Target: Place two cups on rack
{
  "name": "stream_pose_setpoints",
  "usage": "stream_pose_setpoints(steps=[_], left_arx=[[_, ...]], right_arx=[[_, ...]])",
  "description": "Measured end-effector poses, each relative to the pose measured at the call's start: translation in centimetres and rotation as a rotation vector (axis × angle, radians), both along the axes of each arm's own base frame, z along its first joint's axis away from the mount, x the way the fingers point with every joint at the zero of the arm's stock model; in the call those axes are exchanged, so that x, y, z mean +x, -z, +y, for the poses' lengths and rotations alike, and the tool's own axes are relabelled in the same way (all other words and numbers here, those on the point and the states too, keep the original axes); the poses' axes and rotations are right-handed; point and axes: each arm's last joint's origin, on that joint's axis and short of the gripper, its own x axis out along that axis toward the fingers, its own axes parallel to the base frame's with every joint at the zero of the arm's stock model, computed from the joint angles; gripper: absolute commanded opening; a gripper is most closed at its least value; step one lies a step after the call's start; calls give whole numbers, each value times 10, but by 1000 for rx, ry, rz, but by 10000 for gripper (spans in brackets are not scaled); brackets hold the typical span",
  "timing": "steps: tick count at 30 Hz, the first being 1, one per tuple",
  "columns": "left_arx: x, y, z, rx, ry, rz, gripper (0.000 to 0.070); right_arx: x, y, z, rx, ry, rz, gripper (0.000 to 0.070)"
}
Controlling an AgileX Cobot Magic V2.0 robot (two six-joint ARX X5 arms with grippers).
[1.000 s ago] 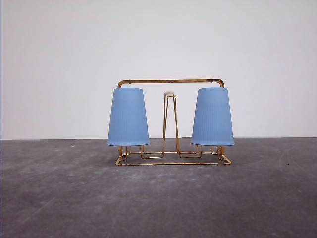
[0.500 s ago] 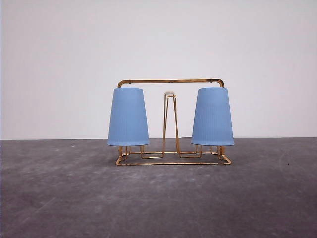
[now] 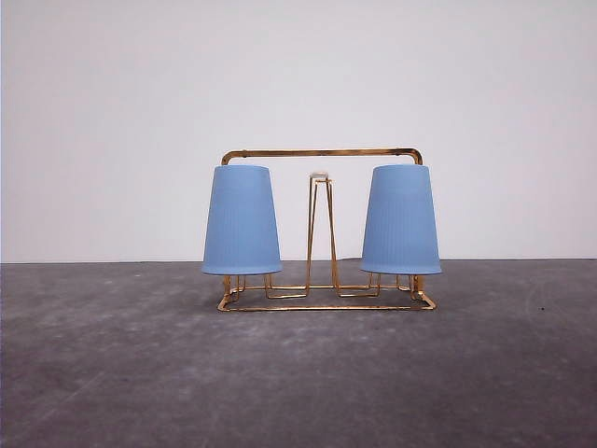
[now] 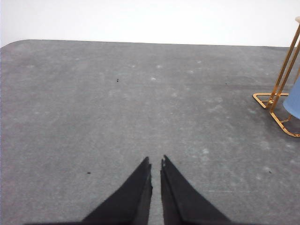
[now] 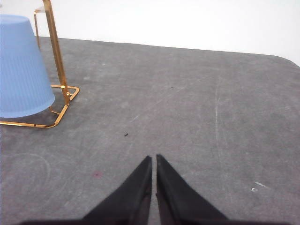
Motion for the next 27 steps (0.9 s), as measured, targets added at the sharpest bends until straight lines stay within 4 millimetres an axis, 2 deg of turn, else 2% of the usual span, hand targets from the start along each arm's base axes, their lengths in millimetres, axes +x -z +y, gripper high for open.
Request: stream_pose_setpoints(steps=[27], left_arx=[[0, 0, 0, 0, 0, 0, 16]], right_arx=[[0, 0, 0, 0, 0, 0, 15]])
